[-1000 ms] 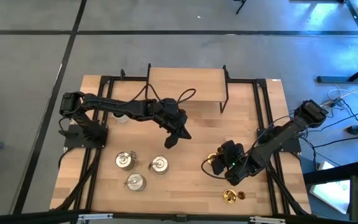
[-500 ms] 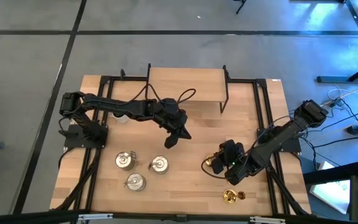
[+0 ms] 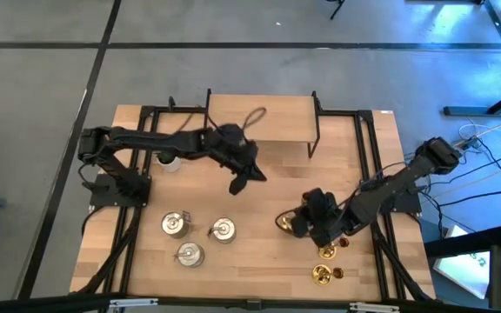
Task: Pick & Place candle stick holders
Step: Put the top gold candle holder on the shelf
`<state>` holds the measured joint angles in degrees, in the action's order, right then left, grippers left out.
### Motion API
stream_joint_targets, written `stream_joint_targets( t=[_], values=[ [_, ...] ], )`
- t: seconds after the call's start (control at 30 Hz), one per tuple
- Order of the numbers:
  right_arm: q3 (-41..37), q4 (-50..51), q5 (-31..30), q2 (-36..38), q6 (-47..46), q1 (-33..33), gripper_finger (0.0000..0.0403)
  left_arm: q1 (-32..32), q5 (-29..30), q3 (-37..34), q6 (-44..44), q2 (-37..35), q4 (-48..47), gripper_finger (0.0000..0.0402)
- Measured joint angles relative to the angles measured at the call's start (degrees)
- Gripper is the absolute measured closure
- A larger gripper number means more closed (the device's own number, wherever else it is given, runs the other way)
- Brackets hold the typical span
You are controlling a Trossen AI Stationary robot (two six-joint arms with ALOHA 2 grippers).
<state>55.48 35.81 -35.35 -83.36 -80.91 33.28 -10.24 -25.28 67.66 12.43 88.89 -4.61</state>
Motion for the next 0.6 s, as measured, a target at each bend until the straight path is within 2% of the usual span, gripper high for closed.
stream_joint_targets(
  t=[0.33,0.43,0.6],
  values=[
    [11.73,-0.24,1.16,0.23,22.62,-10.99,0.0361,-11.70,-0.26,0.00,3.60,-9.72,-0.44,0.0396],
    [16.18,-0.28,2.72,0.23,29.93,-14.71,0.0360,-13.64,-0.50,0.02,3.93,-11.78,-1.95,0.0396],
    [24.34,-0.22,3.21,0.25,40.03,-19.44,0.0360,-15.80,-4.42,0.02,3.50,-13.97,-6.13,0.0396]
  ],
)
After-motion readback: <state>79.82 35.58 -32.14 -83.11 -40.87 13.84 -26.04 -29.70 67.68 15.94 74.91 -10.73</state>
